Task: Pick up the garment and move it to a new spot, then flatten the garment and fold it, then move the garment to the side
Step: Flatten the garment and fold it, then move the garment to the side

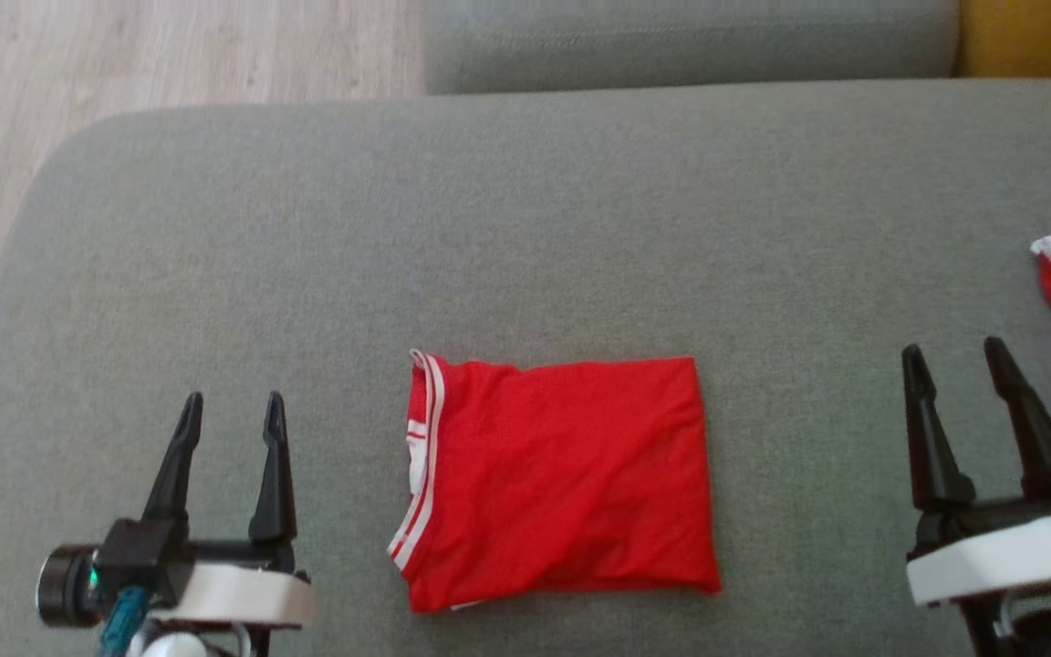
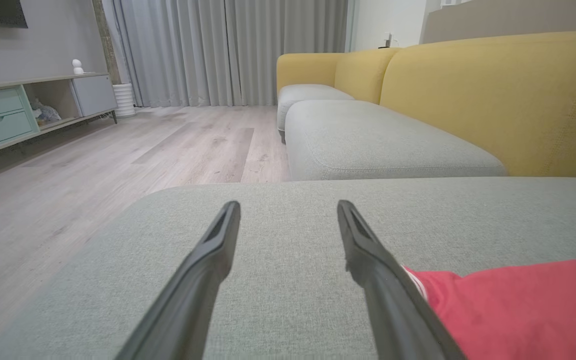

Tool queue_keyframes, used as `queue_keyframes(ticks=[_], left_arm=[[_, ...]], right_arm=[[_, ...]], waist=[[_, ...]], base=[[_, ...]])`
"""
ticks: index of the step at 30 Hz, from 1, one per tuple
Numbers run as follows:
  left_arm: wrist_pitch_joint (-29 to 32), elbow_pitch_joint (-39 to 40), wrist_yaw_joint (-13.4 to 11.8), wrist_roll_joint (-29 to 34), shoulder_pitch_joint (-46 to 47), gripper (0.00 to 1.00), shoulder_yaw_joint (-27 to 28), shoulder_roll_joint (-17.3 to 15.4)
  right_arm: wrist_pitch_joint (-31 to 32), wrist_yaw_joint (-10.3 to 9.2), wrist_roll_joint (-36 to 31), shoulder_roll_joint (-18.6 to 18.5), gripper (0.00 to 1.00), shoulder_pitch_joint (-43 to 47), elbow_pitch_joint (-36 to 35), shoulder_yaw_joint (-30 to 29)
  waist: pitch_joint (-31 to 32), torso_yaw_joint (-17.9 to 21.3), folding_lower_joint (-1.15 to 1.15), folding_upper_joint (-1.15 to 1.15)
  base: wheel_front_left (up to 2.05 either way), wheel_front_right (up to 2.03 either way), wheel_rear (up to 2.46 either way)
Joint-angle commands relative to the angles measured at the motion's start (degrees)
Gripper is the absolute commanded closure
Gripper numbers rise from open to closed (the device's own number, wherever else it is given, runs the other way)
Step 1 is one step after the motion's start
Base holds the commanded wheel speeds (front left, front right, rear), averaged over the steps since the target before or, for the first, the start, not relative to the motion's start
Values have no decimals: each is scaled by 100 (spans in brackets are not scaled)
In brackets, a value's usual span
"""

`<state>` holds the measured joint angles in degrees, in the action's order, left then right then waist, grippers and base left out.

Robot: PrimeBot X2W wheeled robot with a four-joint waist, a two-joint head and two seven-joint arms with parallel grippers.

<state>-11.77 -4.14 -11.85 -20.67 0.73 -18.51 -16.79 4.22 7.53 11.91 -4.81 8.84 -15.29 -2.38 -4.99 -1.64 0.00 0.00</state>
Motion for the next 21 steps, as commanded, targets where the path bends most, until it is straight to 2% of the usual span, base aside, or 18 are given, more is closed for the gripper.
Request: queue_keyframes(ticks=[1, 21], left_arm=[[24, 224, -60, 36, 29, 0, 202, -145], [381, 444, -188, -77, -598, 0, 18, -206]], right_arm=[[42, -4, -40, -12, 0, -31, -268, 128], [235, -4, -17, 151, 0, 650, -256, 163]], waist=[[144, 58, 0, 0], [681, 46, 0, 0]], base=[[0, 0, 0], [0, 0, 0]])
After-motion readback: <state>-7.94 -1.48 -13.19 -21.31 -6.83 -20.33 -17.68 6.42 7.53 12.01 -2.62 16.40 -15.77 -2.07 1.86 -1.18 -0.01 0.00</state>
